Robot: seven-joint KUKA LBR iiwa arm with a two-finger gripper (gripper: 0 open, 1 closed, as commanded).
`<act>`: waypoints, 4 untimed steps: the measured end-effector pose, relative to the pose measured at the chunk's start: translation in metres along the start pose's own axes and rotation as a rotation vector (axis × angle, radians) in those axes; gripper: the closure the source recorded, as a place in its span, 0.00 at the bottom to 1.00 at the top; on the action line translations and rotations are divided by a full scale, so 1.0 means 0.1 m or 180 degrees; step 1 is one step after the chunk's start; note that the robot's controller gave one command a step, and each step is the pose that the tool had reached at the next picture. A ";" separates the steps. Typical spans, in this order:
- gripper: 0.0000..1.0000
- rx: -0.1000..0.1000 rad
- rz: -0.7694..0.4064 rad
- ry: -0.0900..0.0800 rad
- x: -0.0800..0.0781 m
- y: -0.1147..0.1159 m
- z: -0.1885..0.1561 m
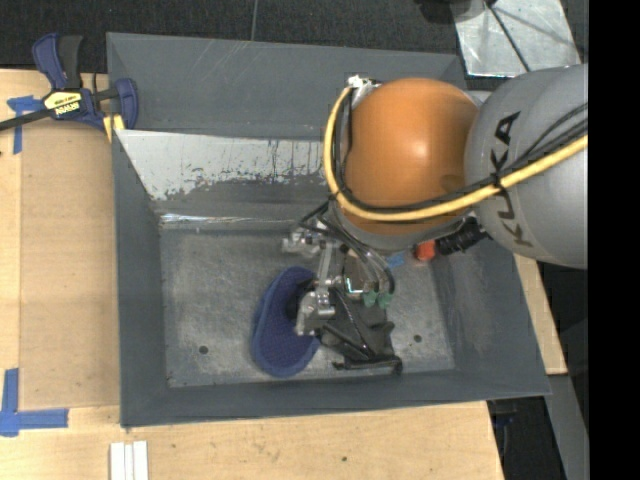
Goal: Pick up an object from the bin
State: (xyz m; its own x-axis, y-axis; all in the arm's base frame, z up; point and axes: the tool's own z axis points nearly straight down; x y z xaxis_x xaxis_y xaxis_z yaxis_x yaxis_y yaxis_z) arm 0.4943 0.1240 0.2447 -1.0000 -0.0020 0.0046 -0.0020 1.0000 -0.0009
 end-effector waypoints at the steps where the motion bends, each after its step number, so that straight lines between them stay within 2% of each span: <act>1: 0.00 -0.0025 0.0836 -0.0018 -0.26 -0.77 1.55; 2: 0.00 -0.0040 0.1286 -0.0049 -0.19 -0.82 1.58; 3: 0.00 -0.0057 0.2167 -0.0030 -0.10 -0.88 1.61; 4: 0.00 -0.0035 0.3004 -0.0036 -0.09 -0.82 1.63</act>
Offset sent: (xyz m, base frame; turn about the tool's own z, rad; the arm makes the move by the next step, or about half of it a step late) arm 0.0246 -0.0879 -0.1747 0.2759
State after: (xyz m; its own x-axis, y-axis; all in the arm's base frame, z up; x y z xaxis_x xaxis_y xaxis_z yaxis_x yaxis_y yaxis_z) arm 0.5025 0.0415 0.0819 -0.5885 0.8085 -0.0028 0.8084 0.5885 0.0102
